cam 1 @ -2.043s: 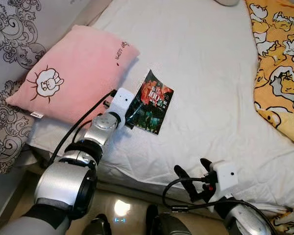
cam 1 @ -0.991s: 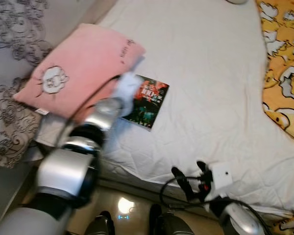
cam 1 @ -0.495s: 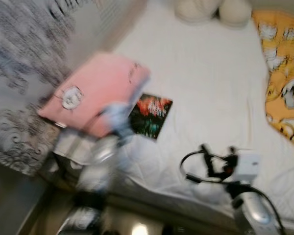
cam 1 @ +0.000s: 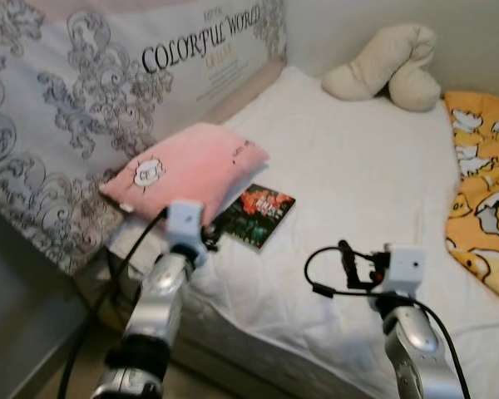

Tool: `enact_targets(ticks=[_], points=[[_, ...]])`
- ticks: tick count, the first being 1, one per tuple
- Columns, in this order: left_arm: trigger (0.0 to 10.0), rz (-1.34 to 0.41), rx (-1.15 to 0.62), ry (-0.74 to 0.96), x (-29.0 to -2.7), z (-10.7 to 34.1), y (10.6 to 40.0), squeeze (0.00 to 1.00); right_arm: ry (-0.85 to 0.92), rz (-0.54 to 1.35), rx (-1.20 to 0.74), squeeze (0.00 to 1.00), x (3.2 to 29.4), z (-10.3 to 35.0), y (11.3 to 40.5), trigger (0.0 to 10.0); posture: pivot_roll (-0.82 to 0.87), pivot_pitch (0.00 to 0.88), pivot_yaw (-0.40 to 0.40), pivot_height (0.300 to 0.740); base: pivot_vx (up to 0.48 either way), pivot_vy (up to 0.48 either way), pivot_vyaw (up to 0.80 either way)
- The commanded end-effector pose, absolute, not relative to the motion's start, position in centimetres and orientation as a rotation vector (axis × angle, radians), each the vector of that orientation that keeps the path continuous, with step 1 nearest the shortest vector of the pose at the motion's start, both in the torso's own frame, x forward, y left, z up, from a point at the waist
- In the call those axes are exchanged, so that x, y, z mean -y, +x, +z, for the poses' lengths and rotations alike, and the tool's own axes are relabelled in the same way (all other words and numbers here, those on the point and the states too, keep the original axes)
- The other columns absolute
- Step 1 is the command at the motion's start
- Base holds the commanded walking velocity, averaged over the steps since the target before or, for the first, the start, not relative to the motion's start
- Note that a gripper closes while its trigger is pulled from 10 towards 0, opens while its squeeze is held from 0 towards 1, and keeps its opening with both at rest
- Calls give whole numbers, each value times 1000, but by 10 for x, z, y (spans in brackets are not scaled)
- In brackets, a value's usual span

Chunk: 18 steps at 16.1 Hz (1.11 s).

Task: Clean up the room

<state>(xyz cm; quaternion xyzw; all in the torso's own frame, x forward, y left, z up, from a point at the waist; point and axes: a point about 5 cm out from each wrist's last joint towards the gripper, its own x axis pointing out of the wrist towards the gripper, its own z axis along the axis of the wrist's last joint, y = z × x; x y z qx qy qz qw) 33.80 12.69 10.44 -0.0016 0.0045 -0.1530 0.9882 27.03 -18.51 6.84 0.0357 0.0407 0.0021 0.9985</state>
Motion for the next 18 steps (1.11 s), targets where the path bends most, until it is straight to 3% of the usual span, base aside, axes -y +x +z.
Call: enact_targets(ticks=[1,4,6,7,8,9,18], points=[[10000,-350,-3,33,-127,102,337,0,44,25,-59,0,180,72,277,10000,79,0,-32,740,0,0,0],[10000,-365,-20,29,-122,96,336,0,39,39,-64,0,177,67,276,10000,75,0,-30,740,0,0,-758],[10000,-363,-22,27,-122,95,335,0,21,46,-60,12,176,65,273,10000,70,0,-31,740,0,-480,-741],[10000,-365,-31,24,-123,93,336,1000,1,56,-55,690,175,64,271,10000,67,0,-29,740,0,-472,-750],[10000,-366,-32,23,-123,93,336,1000,0,61,-54,733,174,64,270,10000,66,0,-30,740,0,-472,-750],[10000,-360,-38,24,-124,91,337,1000,0,73,-46,1000,172,63,270,10000,63,0,-28,740,0,-469,-781],[10000,-329,-61,47,-132,85,340,1000,-39,84,-81,1000,173,56,271,10000,66,0,-37,740,0,-448,-790]])
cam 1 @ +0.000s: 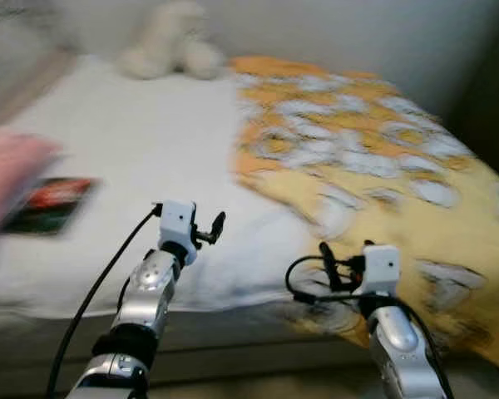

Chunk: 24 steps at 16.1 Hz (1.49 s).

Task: Clean up the room

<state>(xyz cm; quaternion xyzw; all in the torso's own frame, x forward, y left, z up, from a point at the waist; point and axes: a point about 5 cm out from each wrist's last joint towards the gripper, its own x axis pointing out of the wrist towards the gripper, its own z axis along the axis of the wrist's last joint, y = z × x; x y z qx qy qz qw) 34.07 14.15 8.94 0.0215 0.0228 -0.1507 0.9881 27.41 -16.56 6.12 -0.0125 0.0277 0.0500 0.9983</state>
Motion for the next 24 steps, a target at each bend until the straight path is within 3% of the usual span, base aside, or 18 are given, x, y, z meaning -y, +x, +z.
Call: enact_targets(ticks=[1,2,10,13,16,17,18,19,21,24], points=[[10000,-316,-70,61,-133,84,340,0,-52,90,-90,271,172,54,271,10000,69,0,-40,740,0,0,0],[10000,-291,-89,68,-136,82,342,0,-54,95,-82,0,169,54,273,10000,69,0,-42,740,0,0,0],[10000,-181,-181,143,-145,67,344,0,-36,133,-123,0,164,45,261,10000,28,46,-56,740,0,0,-574],[10000,-94,-125,90,-160,74,342,0,-32,145,-113,0,168,49,257,10000,15,54,-50,740,0,0,0],[10000,-44,-7,19,-182,80,306,0,31,133,-24,0,176,70,232,10000,39,50,-57,740,0,0,0],[10000,-58,49,33,-188,90,281,0,20,140,4,0,182,78,207,10000,56,40,-60,740,0,0,0],[10000,-141,151,66,-176,115,260,0,23,108,18,0,190,82,186,10000,64,22,-63,740,0,0,0],[10000,-185,166,74,-169,121,256,0,21,98,20,0,192,83,183,10000,68,19,-63,740,0,0,0],[10000,-213,164,89,-155,126,262,0,25,74,-1,0,194,78,192,10000,83,0,-58,740,0,0,0],[10000,-154,80,58,-158,123,279,0,40,104,6,0,182,83,215,10000,78,0,-54,740,480,0,0]])
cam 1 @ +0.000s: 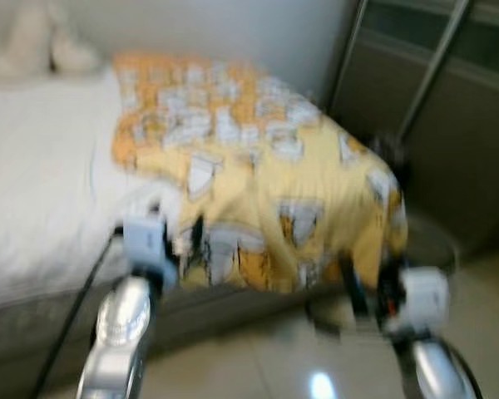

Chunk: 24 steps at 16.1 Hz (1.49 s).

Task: Clean up the room

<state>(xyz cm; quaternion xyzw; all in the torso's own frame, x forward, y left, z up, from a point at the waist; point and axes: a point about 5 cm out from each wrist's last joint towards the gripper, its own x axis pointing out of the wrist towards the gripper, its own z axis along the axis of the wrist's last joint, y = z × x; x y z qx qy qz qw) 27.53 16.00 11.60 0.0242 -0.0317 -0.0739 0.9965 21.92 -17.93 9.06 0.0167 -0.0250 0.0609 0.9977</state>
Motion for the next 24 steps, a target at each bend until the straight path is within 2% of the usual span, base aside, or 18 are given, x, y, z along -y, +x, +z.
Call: enact_targets(ticks=[1,6,10,17,22,24], points=[[10000,-146,57,62,-158,119,285,0,44,111,8,0,180,83,221,10000,76,0,-51,740,469,0,0],[10000,-164,29,71,-152,116,303,0,39,116,-8,0,180,80,227,10000,47,0,-44,740,453,0,0],[10000,-138,-28,4,-148,102,298,0,37,120,-14,0,180,78,228,10000,38,1,-38,740,443,0,0],[10000,-152,-32,60,-145,104,317,0,42,141,-30,0,175,74,227,10000,49,14,-44,740,0,450,0],[10000,-239,-61,132,-124,102,333,0,43,139,-36,0,176,74,227,10000,28,20,-36,740,0,463,0],[10000,-284,-74,153,-110,99,336,0,41,136,-41,0,175,73,225,10000,9,23,-26,740,221,0,0]])
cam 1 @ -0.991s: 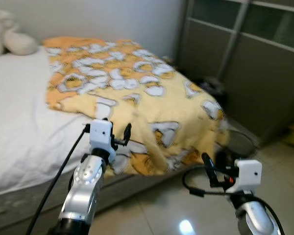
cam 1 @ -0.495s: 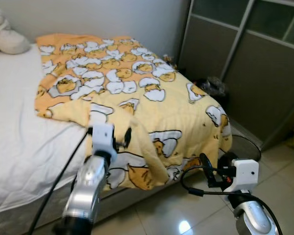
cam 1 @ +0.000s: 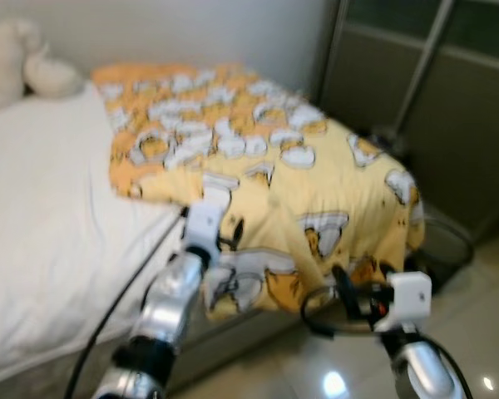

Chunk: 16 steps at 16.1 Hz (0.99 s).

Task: Clean up the room

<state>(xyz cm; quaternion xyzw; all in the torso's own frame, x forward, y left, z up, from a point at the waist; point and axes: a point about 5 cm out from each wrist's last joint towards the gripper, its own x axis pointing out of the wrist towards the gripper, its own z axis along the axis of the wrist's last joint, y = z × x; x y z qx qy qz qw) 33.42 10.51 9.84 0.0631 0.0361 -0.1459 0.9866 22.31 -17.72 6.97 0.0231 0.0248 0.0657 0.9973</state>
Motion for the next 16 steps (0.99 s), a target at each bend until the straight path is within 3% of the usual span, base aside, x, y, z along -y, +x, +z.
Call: enact_targets(ticks=[1,11,12,16], points=[[10000,-287,-53,85,-109,101,336,0,41,129,-42,0,176,73,224,10000,4,23,-25,740,0,0,0],[10000,-231,-36,62,-113,95,332,0,53,119,-52,0,178,72,219,10000,-15,32,-24,740,429,0,0],[10000,-144,-107,49,-126,83,336,0,41,127,-65,0,180,72,213,10000,-31,51,-36,740,356,0,0],[10000,-187,-158,40,-122,59,328,0,9,215,-159,0,182,62,189,10000,-82,131,-104,740,89,0,0]])
